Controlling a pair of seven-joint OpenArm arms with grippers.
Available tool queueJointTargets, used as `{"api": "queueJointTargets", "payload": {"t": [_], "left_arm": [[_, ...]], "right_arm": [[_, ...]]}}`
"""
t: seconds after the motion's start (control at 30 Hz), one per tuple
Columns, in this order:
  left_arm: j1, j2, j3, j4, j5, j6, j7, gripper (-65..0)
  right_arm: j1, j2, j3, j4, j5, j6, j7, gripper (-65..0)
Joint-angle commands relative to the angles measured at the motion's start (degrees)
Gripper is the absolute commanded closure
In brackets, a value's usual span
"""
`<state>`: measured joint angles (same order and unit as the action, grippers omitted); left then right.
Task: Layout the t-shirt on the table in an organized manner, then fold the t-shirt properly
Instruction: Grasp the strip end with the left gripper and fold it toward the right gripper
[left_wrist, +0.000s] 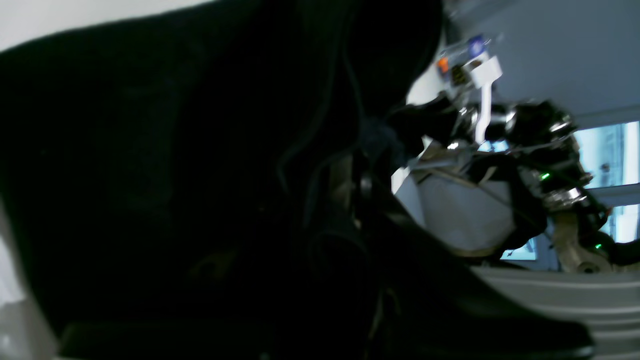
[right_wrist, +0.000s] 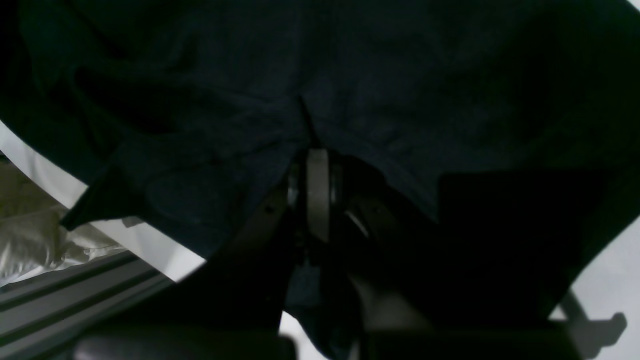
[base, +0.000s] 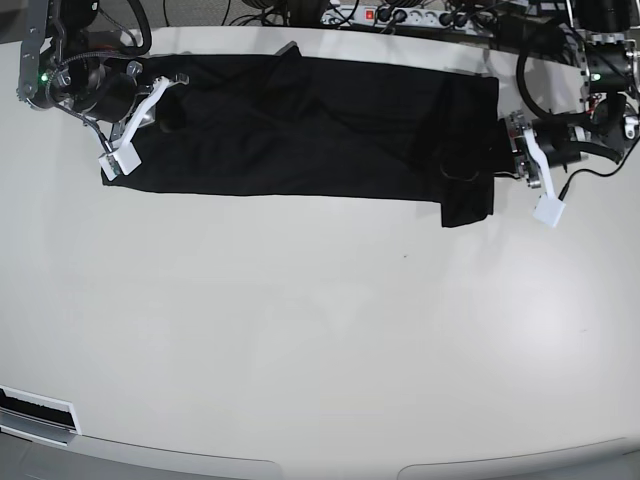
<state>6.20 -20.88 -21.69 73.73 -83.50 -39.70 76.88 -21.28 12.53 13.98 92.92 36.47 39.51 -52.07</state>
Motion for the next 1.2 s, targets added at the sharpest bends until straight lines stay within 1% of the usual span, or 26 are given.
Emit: {"api": "queueJointTargets", "payload": {"t": [0.0, 0.07, 0.2, 0.27, 0.3, 0.33, 0.4, 0.43, 0.47, 0.5, 0.6, 0.77, 0.8, 0.83, 0.93, 0.97, 1.0, 1.1, 1.13, 1.17], "left_arm": [[-0.5, -0.3, 0.2, 0.9, -1.5, -0.3, -1.0, 0.0], [-0.5, 0.7, 1.4, 0.9, -1.5, -0.3, -1.9, 0.0], [-0.5, 1.6, 5.0, 0.9, 2.3, -0.3, -5.1, 0.0], [-0.5, 1.9, 6.2, 0.9, 2.7, -0.3, -5.9, 0.0], [-0.5, 2.1, 6.6, 0.9, 2.6, -0.3, -6.2, -4.1], [-0.5, 2.3, 7.0, 0.9, 2.3, -0.3, -6.2, -11.8], [-0.5, 3.0, 7.6, 0.9, 0.8, -0.3, -6.1, -29.5], [-0.5, 3.1, 7.9, 0.9, -0.7, -0.3, -5.9, -36.4], [-0.5, 3.1, 8.3, 0.9, -1.5, -0.3, -5.9, -40.6], [-0.5, 3.1, 8.6, 0.9, -1.5, -0.3, -6.0, -42.2], [-0.6, 3.1, 8.6, 1.3, -1.5, -0.3, -5.8, -42.0], [-1.3, 3.0, 8.5, 5.1, -1.5, -0.3, 1.9, -42.0], [-1.3, 2.8, 8.5, 6.2, -1.5, -0.3, 2.6, -41.3], [-1.3, 2.6, 8.4, 7.6, -1.5, -0.3, 2.7, -39.0], [-1.3, 2.6, 6.4, 12.3, -1.5, -0.3, 2.5, -26.2], [-1.3, 2.7, 5.8, 14.0, -1.5, -0.3, 2.5, -23.0], [-1.3, 2.6, 5.7, 15.4, -1.5, -0.3, 2.5, -22.1], [-1.3, 2.6, 6.3, 17.7, -1.5, 0.7, 3.1, -22.2], [-1.3, 2.6, 6.2, 18.2, -1.5, 0.7, 3.1, -22.2], [-1.3, 2.6, 6.1, 18.6, -1.5, -0.2, 3.1, -22.2]], "right_arm": [[0.2, 0.6, 0.2, 0.8, 0.8, 0.5, 0.6, 0.0], [0.2, 0.6, 0.2, 0.8, 0.8, 0.5, 0.6, 0.0], [0.2, 0.6, 0.2, 0.8, 0.8, 0.5, 0.6, 0.0], [0.2, 0.6, 0.2, 0.8, 0.8, 0.5, 0.6, 0.0], [0.2, 0.6, 0.2, 0.8, 0.8, 0.5, 0.4, 0.0], [0.2, 0.6, 0.2, 0.8, 0.8, 0.5, 0.4, 0.0], [0.2, 0.6, 0.2, 0.8, 0.8, 0.5, 0.4, 0.0], [0.2, 0.6, 0.2, 0.8, 0.9, 0.5, 0.4, 0.0], [0.2, 0.6, 0.2, 0.8, 0.8, 0.5, 0.4, 0.0], [0.2, 0.6, 0.2, 0.8, 0.8, 0.5, 0.4, 0.0], [0.2, 0.6, 0.2, 0.8, 0.8, 0.5, 0.4, 0.0], [0.2, 0.6, 0.2, 0.8, 1.1, 0.5, 0.4, 0.0], [0.2, 0.6, 0.2, 0.8, 1.1, 0.5, 0.4, 0.0], [0.2, 0.6, 0.2, 0.8, 1.0, 0.5, 0.4, 0.0], [0.2, 0.6, 0.2, 0.8, 1.1, 0.5, 0.4, 0.0], [0.2, 0.6, 0.2, 0.8, 1.1, 0.5, 0.4, 0.0], [0.2, 0.6, 0.2, 0.8, 1.1, 0.5, 0.4, 0.0], [0.2, 0.6, 0.2, 0.8, 1.1, 0.5, 0.4, 0.0], [0.2, 0.6, 0.2, 0.8, 1.1, 0.5, 0.4, 0.0], [0.3, 0.6, 0.2, 0.8, 1.0, 0.5, 0.4, 0.0]]}}
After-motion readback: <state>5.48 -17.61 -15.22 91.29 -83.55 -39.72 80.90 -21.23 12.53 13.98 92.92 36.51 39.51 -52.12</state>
